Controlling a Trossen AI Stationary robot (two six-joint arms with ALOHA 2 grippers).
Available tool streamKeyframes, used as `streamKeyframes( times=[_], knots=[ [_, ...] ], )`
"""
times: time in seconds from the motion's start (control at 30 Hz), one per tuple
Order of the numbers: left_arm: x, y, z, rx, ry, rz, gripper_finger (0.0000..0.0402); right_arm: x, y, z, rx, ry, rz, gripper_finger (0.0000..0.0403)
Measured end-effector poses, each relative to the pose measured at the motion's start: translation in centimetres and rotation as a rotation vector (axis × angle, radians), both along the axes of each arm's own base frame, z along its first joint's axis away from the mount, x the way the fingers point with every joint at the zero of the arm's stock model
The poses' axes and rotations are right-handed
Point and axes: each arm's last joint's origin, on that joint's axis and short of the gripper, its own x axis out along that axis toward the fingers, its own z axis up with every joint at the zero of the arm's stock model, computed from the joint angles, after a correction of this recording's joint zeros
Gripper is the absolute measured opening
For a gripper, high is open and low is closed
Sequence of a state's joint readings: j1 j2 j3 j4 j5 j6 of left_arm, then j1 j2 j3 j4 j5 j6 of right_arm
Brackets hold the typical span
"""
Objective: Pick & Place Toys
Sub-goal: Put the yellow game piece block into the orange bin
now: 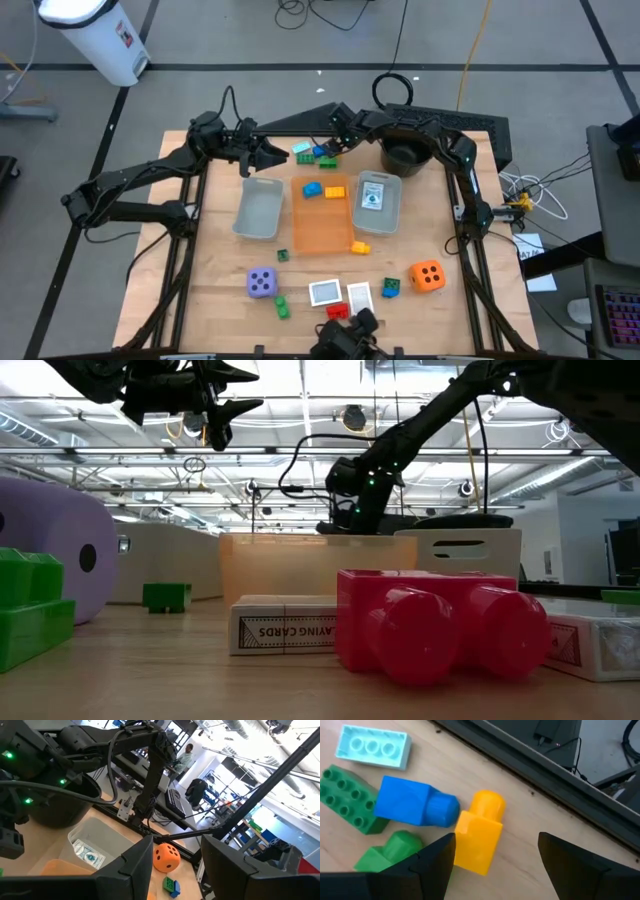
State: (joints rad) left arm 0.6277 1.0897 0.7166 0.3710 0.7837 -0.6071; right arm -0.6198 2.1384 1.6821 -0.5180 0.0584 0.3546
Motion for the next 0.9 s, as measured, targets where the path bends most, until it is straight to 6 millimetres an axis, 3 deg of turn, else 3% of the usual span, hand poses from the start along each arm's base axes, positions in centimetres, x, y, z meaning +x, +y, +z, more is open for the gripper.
streamKeyframes(
  times=[0.47,0.9],
  knots=[
    [0.0,0.0,0.0,-0.004,0.0,0.0,0.017,-0.8,0.0,-0.2,0.011,0.074,-0.039,0.0274],
    [0.0,0.0,0.0,-0.004,0.0,0.0,0.017,0.6,0.4,0.5,-0.002,-0.059,-0.029,0.0274]
  ],
)
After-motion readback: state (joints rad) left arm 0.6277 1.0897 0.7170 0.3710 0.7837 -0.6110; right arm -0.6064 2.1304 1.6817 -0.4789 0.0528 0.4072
